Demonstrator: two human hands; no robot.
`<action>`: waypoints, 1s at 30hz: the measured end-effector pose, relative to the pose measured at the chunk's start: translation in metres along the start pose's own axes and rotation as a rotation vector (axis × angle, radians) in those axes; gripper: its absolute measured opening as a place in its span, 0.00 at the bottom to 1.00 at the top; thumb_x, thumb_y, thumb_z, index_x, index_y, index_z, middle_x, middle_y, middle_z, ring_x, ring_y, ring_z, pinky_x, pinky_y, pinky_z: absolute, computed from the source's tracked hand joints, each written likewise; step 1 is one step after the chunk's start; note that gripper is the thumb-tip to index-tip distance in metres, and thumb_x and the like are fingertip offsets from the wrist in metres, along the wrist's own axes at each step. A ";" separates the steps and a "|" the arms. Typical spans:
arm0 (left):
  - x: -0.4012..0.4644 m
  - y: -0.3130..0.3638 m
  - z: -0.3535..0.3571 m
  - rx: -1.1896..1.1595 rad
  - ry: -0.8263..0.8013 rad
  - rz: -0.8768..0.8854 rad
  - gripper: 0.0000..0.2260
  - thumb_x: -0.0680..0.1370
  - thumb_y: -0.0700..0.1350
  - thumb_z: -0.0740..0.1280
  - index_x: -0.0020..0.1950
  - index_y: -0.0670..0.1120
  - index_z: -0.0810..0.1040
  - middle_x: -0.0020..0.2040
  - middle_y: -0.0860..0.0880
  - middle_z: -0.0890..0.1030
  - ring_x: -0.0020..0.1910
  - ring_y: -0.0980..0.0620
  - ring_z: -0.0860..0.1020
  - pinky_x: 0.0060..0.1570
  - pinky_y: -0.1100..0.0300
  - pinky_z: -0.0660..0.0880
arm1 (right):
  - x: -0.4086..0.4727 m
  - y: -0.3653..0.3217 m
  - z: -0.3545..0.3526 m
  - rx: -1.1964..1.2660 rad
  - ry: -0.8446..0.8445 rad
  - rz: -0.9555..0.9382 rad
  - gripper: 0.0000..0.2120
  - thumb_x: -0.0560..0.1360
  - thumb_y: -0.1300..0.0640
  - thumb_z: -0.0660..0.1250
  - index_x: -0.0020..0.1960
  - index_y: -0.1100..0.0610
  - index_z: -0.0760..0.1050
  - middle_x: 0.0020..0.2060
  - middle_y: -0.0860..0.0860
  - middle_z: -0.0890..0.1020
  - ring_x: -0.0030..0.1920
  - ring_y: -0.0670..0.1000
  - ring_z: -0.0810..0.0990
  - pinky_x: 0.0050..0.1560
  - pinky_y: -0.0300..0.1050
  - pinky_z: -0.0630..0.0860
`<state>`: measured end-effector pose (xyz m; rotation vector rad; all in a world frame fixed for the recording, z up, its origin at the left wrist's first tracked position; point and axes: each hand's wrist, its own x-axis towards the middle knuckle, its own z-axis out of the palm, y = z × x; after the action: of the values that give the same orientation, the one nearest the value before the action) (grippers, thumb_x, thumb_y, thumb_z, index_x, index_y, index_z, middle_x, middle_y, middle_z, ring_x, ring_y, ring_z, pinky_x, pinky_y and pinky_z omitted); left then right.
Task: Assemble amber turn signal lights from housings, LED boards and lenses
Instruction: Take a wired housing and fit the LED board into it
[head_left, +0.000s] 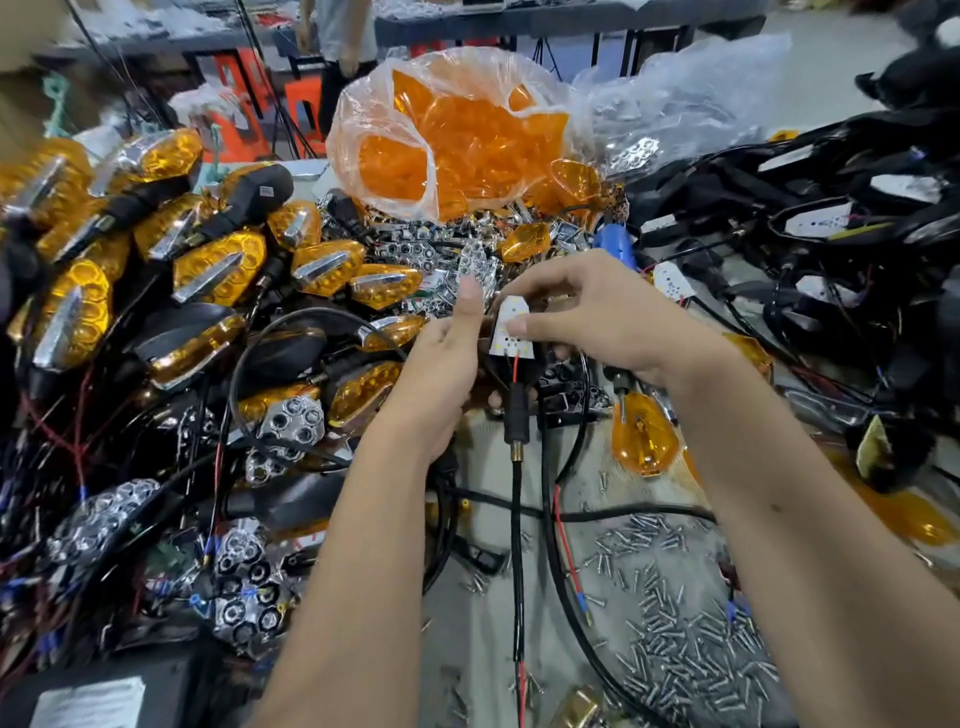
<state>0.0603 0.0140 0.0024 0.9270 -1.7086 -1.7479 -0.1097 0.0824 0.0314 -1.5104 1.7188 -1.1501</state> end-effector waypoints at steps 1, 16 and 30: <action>-0.002 -0.001 0.000 -0.004 -0.003 0.008 0.31 0.77 0.73 0.57 0.50 0.49 0.88 0.46 0.42 0.87 0.37 0.46 0.83 0.30 0.59 0.76 | -0.001 0.003 0.000 0.026 0.014 -0.002 0.07 0.76 0.58 0.77 0.54 0.50 0.85 0.46 0.48 0.86 0.37 0.43 0.81 0.37 0.38 0.78; -0.004 -0.009 0.024 -0.076 0.006 0.219 0.08 0.85 0.41 0.66 0.62 0.39 0.78 0.46 0.42 0.84 0.36 0.43 0.84 0.37 0.50 0.84 | 0.008 0.020 -0.002 0.277 0.301 -0.031 0.05 0.76 0.51 0.75 0.42 0.50 0.87 0.38 0.56 0.84 0.36 0.50 0.78 0.31 0.39 0.74; -0.001 -0.010 0.028 -0.033 -0.095 0.161 0.09 0.84 0.35 0.62 0.63 0.38 0.74 0.34 0.49 0.69 0.21 0.60 0.63 0.22 0.69 0.60 | 0.001 0.026 0.001 0.315 0.460 -0.131 0.06 0.74 0.56 0.77 0.47 0.49 0.80 0.40 0.50 0.86 0.31 0.50 0.79 0.31 0.42 0.76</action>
<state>0.0403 0.0333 -0.0087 0.6822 -1.7565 -1.7322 -0.1215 0.0813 0.0080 -1.2418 1.6268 -1.8542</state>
